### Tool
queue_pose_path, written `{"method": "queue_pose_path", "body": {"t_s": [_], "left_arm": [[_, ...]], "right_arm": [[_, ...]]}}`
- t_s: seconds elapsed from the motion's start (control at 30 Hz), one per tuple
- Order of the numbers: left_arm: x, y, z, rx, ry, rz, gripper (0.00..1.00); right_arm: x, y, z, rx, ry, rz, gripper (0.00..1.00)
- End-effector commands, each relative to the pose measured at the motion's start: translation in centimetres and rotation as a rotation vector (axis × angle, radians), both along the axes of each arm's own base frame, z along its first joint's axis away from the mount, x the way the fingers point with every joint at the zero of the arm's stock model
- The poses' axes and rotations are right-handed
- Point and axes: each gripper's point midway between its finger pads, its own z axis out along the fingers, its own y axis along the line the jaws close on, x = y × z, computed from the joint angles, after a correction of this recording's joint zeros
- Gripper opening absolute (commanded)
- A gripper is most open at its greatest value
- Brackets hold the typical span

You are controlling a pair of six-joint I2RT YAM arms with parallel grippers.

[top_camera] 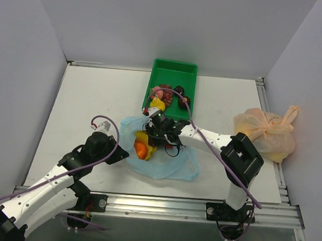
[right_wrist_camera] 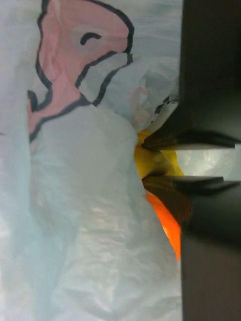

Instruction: Untie the knot of the plastic bag and take out the fruit

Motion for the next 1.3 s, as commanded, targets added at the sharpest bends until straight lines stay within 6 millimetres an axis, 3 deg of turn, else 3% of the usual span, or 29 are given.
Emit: {"method": "queue_pose_path", "body": {"t_s": [0.0, 0.17, 0.4, 0.6, 0.83, 0.97, 1.17, 1.27], "left_arm": [[0.6, -0.5, 1.0, -0.034, -0.031, -0.003, 0.0], [0.7, -0.4, 1.4, -0.038, -0.047, 0.008, 0.0], [1.1, 0.2, 1.9, -0.028, -0.059, 0.048, 0.0], [1.2, 0.8, 2.3, -0.021, -0.069, 0.083, 0.0], [1.4, 1.9, 3.0, -0.011, -0.091, 0.14, 0.0], [1.3, 2.3, 3.1, 0.0, -0.091, 0.151, 0.0], [1.3, 3.4, 3.7, 0.03, -0.111, 0.187, 0.0], [1.3, 3.6, 3.9, 0.046, -0.108, 0.183, 0.0]], "right_arm": [[-0.4, 0.4, 1.4, 0.02, -0.017, 0.025, 0.03], [-1.6, 0.3, 3.6, 0.063, -0.036, 0.062, 0.0], [-3.8, -1.9, 6.0, 0.07, -0.052, 0.116, 0.0], [-6.1, -4.0, 6.8, 0.047, -0.044, 0.198, 0.0], [-6.3, -6.8, 5.7, -0.041, -0.047, 0.158, 0.0], [-6.5, -7.3, 6.3, -0.034, -0.054, 0.153, 0.0], [-6.7, -7.8, 8.6, 0.067, -0.057, 0.153, 0.0], [-8.0, -6.7, 11.4, 0.194, -0.041, 0.236, 0.0]]}}
